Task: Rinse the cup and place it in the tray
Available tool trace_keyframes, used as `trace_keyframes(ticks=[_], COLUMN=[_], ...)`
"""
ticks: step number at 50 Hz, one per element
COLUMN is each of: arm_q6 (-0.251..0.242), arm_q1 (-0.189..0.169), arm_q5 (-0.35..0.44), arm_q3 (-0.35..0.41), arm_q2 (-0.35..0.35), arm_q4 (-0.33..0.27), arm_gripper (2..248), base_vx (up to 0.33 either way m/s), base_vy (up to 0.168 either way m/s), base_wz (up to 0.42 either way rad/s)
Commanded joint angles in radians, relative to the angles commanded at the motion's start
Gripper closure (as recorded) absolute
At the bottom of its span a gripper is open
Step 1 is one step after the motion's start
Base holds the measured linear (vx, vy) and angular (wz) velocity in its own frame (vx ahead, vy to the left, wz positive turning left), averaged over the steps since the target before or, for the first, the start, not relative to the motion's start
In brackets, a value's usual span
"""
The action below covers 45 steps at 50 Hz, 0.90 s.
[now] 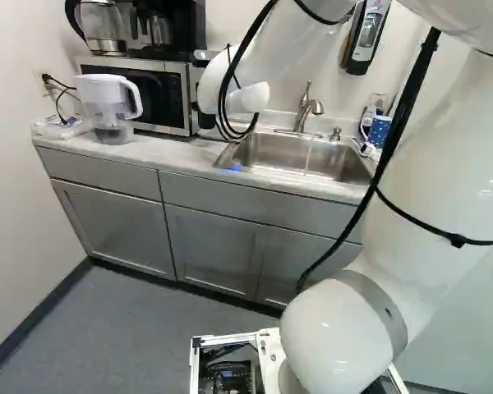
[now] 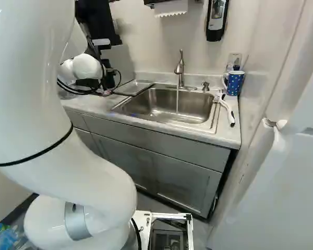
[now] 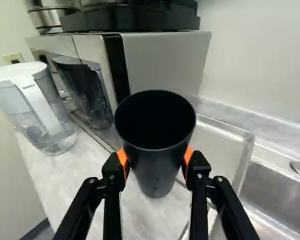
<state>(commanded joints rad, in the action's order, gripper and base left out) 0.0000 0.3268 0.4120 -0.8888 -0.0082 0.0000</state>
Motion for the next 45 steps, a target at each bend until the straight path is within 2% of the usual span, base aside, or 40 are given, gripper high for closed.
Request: trace_keyframes(ticks=[45], arm_q6=[0.000], arm_q1=[-0.138], arm_q5=[0.000], arm_q3=[-0.014], arm_q2=[-0.014], arm_q4=[0.000], arm_gripper=[128], base_vx=[0.000], base_vy=[0.000], base_wz=[0.000])
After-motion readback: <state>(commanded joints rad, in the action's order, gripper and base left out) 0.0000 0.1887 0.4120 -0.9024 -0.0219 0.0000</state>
